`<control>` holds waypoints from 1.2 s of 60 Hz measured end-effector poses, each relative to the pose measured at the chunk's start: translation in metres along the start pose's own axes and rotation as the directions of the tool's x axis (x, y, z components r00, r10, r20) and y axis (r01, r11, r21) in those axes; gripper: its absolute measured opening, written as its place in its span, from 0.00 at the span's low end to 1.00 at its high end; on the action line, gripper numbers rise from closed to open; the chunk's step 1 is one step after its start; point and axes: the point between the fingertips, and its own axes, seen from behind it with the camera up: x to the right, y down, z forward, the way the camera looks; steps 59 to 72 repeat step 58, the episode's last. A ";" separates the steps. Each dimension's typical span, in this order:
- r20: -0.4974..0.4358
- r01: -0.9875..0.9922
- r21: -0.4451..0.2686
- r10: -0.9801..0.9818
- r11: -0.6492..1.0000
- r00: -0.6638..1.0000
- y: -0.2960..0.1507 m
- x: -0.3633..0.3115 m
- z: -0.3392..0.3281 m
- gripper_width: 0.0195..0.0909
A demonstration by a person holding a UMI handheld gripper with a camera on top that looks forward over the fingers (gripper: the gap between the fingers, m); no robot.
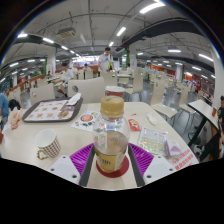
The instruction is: Pour water
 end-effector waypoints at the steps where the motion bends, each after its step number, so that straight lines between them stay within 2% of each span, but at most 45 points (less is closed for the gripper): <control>1: -0.003 -0.002 -0.008 0.002 1.000 1.000 0.001 0.000 -0.002 0.68; 5: -0.016 -0.013 -0.059 0.012 0.998 1.000 0.008 -0.001 -0.015 0.94; 8: -0.028 -0.029 -0.098 0.027 0.995 0.999 0.011 -0.004 -0.031 0.88; 11: -0.037 -0.046 -0.120 0.042 0.992 0.998 0.011 -0.009 -0.049 0.92; 22: -0.068 -0.068 -0.211 0.055 0.975 0.996 0.007 -0.040 -0.136 0.91; 31: -0.076 -0.069 -0.241 0.052 0.968 0.996 0.004 -0.068 -0.193 0.92; 44: -0.051 -0.004 -0.225 -0.008 0.974 0.999 0.000 -0.099 -0.234 0.92; 49: -0.034 -0.011 -0.241 0.003 0.970 0.999 0.005 -0.107 -0.240 0.91; 72: -0.026 0.005 -0.233 -0.011 0.972 1.000 0.002 -0.108 -0.242 0.92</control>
